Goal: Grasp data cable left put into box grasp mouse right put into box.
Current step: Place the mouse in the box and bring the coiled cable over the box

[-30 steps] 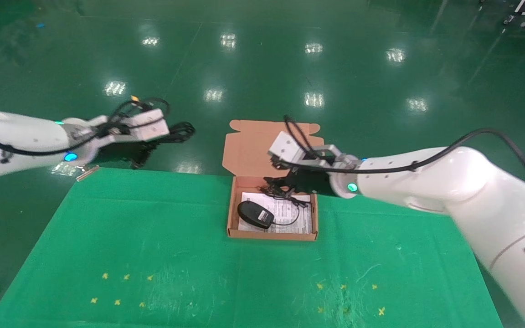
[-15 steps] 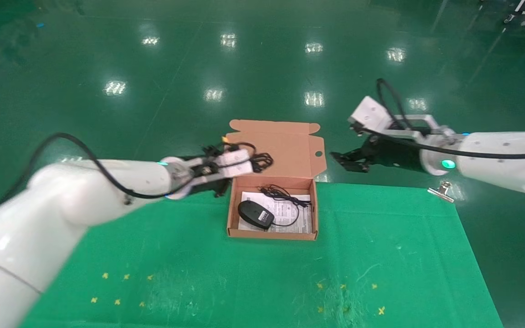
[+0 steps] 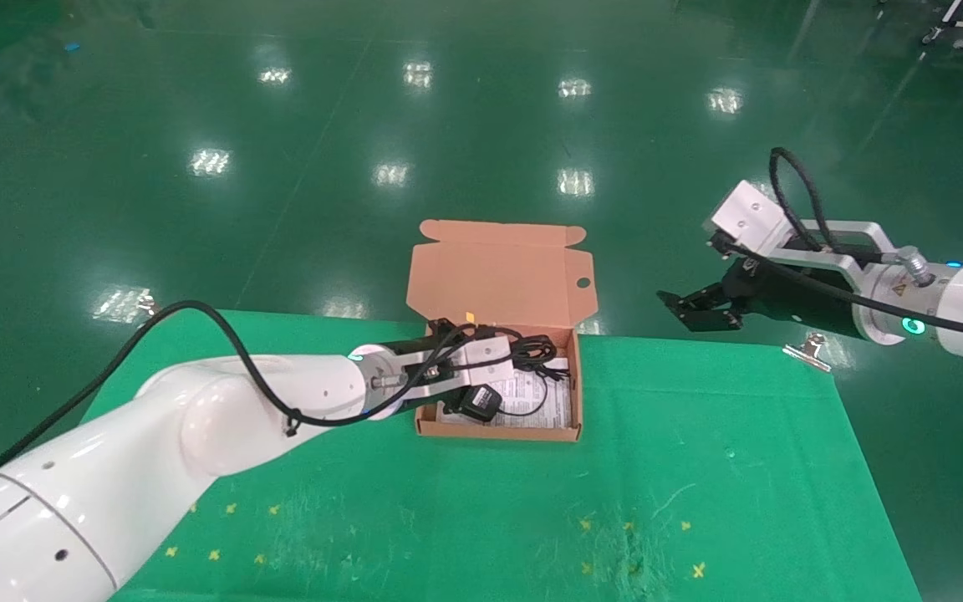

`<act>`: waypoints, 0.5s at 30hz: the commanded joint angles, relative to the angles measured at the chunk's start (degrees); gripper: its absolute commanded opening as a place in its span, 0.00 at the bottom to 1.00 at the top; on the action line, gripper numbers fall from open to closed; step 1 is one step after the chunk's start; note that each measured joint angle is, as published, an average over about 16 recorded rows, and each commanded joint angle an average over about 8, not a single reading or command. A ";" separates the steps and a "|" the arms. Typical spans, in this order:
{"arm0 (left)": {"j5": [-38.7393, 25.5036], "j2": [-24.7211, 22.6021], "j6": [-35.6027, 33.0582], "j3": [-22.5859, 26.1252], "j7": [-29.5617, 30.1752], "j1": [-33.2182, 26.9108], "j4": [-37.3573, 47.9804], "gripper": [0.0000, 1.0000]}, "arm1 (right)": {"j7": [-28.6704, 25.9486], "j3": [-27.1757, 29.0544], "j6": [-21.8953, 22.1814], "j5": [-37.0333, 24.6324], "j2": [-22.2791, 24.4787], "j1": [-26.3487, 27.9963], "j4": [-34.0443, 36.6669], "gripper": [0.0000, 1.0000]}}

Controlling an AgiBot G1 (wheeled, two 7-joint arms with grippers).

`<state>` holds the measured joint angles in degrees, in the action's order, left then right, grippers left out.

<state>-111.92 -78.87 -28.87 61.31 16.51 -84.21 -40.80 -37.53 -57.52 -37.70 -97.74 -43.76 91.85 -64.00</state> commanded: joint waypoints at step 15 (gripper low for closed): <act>2.07 0.35 1.92 3.28 0.62 -0.48 0.19 1.00 | -1.77 -0.16 0.68 -1.23 1.10 -0.56 -1.59 1.00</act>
<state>-109.49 -78.04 -27.03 64.68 17.47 -84.76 -41.21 -39.27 -57.62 -36.96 -99.12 -42.70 91.55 -65.81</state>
